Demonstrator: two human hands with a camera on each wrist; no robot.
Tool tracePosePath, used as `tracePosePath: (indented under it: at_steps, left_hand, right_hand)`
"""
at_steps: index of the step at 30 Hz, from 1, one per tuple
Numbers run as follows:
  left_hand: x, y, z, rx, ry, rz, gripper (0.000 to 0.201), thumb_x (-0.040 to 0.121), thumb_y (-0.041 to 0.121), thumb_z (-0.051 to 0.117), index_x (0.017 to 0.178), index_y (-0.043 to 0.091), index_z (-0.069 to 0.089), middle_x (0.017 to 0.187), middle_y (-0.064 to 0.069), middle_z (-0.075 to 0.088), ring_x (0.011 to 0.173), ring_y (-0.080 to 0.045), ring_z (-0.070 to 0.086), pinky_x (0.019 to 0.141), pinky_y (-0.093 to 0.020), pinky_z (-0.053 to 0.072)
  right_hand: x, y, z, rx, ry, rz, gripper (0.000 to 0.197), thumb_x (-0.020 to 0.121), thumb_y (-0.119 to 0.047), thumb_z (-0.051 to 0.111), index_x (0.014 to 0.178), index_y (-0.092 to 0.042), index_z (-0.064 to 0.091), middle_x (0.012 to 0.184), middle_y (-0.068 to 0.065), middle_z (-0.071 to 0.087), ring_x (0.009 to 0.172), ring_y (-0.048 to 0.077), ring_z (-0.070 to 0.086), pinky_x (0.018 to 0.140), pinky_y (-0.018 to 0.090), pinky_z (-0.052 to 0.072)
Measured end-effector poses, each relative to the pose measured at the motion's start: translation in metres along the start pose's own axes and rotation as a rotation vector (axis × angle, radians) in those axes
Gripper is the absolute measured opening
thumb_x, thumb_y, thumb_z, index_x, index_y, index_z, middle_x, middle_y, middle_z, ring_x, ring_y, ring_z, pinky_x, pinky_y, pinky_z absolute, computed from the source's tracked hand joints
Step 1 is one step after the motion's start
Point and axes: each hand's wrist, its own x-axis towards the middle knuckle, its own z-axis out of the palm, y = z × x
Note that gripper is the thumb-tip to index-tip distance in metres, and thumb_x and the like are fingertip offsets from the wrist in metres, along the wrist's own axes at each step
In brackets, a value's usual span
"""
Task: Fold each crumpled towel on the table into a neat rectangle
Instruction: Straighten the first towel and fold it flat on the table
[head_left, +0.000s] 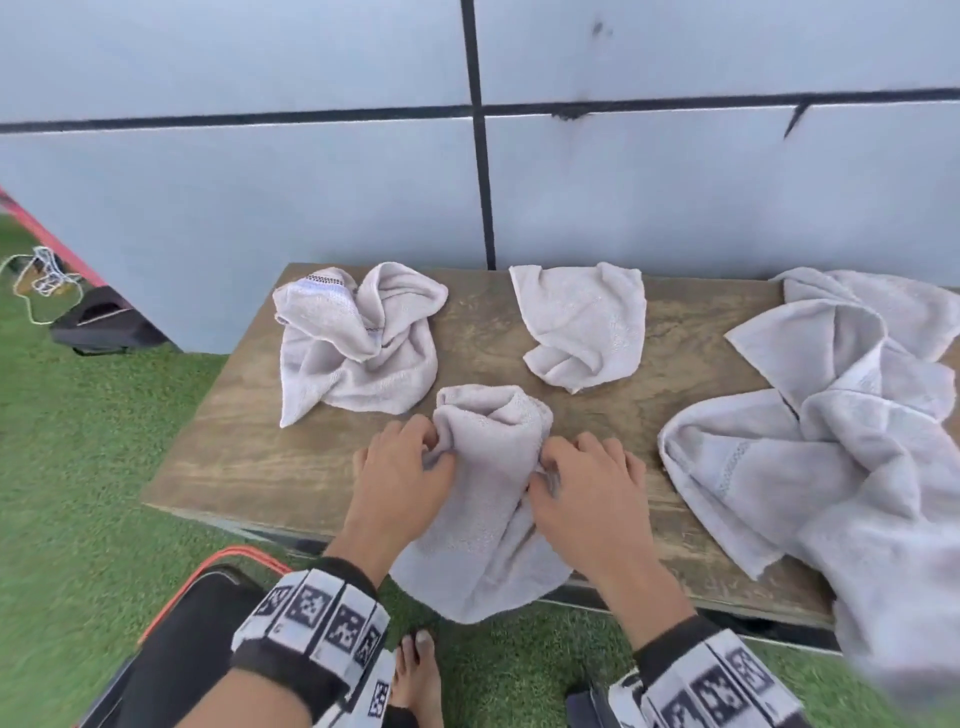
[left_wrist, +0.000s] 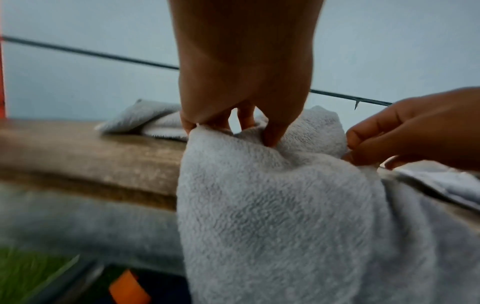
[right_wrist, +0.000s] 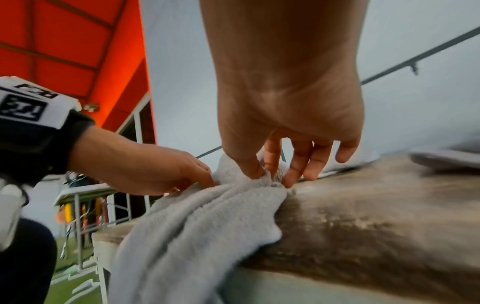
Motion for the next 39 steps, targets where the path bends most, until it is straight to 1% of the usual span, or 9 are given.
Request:
tracePosePath:
  at_steps: [5, 10, 17, 20, 22, 26, 31, 34, 39]
  left_hand:
    - [-0.016, -0.008, -0.012, -0.097, -0.058, -0.056, 0.015, 0.093, 0.031, 0.06, 0.087, 0.026, 0.047, 0.082, 0.004, 0.065, 0.08, -0.017, 0.063, 0.068, -0.033, 0.047]
    - [-0.032, -0.003, -0.024, -0.214, -0.116, -0.05, 0.017, 0.097, 0.021, 0.06, 0.11, 0.022, 0.048, 0.106, 0.001, 0.061, 0.081, -0.01, 0.059, 0.055, -0.024, 0.041]
    - [-0.033, 0.041, -0.029, -0.547, -0.052, 0.127, 0.029, 0.091, 0.005, 0.061, 0.112, 0.025, 0.056, 0.106, 0.005, 0.065, 0.101, -0.013, 0.063, 0.074, -0.014, 0.047]
    - [-0.035, 0.068, -0.031, -0.623, -0.039, 0.198, 0.032, 0.091, 0.0, 0.06, 0.113, 0.023, 0.057, 0.108, 0.01, 0.066, 0.095, 0.007, 0.061, 0.074, -0.001, 0.042]
    - [-0.036, 0.085, -0.035, -0.675, -0.021, 0.22, 0.031, 0.092, -0.001, 0.061, 0.113, 0.022, 0.056, 0.107, 0.008, 0.067, 0.09, 0.017, 0.059, 0.072, 0.0, 0.041]
    - [-0.04, 0.105, -0.04, -0.729, 0.003, 0.23, 0.028, 0.094, 0.008, 0.064, 0.117, 0.021, 0.055, 0.106, 0.007, 0.068, 0.081, 0.012, 0.061, 0.063, -0.001, 0.045]
    - [-0.053, 0.096, -0.035, -0.573, -0.238, 0.135, 0.044, 0.089, 0.043, 0.071, 0.125, 0.028, 0.051, 0.108, 0.014, 0.063, 0.093, 0.003, 0.061, 0.068, -0.015, 0.048]
    - [-0.061, 0.085, -0.027, -0.464, -0.332, 0.164, 0.016, 0.092, 0.04, 0.069, 0.098, 0.028, 0.059, 0.081, 0.02, 0.059, 0.066, 0.011, 0.056, 0.06, -0.011, 0.041]
    - [-0.043, 0.066, -0.015, -0.383, -0.25, 0.201, 0.032, 0.097, 0.028, 0.062, 0.069, 0.019, 0.048, 0.062, 0.006, 0.042, 0.05, -0.002, 0.036, 0.049, -0.016, 0.029]
  right_hand:
    - [-0.008, 0.01, -0.018, 0.337, 0.019, 0.127, 0.017, 0.099, -0.03, 0.049, 0.086, -0.021, 0.044, 0.073, 0.0, 0.058, 0.068, 0.024, 0.057, 0.055, 0.039, 0.043]
    - [-0.015, 0.013, -0.035, 0.649, 0.067, 0.207, 0.01, 0.1, -0.019, 0.052, 0.11, -0.018, 0.051, 0.099, -0.005, 0.065, 0.086, 0.014, 0.061, 0.072, 0.036, 0.051]
    - [-0.048, -0.001, -0.026, 0.517, -0.118, -0.096, 0.052, 0.095, -0.031, 0.063, 0.143, -0.021, 0.044, 0.143, -0.009, 0.05, 0.132, 0.009, 0.047, 0.109, 0.028, 0.038]
    - [-0.061, -0.014, -0.03, 0.453, -0.192, -0.084, 0.038, 0.088, -0.05, 0.067, 0.109, -0.022, 0.054, 0.104, -0.006, 0.058, 0.095, 0.013, 0.056, 0.079, 0.032, 0.048]
    - [-0.062, -0.017, -0.032, 0.38, -0.231, -0.018, 0.043, 0.086, -0.058, 0.065, 0.082, -0.019, 0.046, 0.077, -0.003, 0.049, 0.068, 0.015, 0.047, 0.06, 0.03, 0.036]
    - [-0.055, -0.005, -0.034, 0.462, -0.199, -0.007, 0.043, 0.1, -0.037, 0.055, 0.069, -0.013, 0.038, 0.06, 0.002, 0.043, 0.054, 0.015, 0.039, 0.054, 0.028, 0.03]
    - [-0.044, 0.008, -0.056, 0.756, -0.091, 0.019, 0.029, 0.101, -0.017, 0.051, 0.082, 0.003, 0.059, 0.067, 0.012, 0.068, 0.053, 0.017, 0.061, 0.057, 0.031, 0.049]
    - [-0.04, 0.012, -0.071, 0.85, -0.061, 0.039, 0.017, 0.1, -0.012, 0.053, 0.097, 0.001, 0.062, 0.081, 0.01, 0.075, 0.059, 0.018, 0.072, 0.057, 0.028, 0.055]
    - [-0.031, 0.02, -0.064, 0.87, -0.116, 0.013, 0.025, 0.095, -0.015, 0.063, 0.119, -0.016, 0.056, 0.107, 0.0, 0.072, 0.084, 0.007, 0.072, 0.077, 0.026, 0.056]
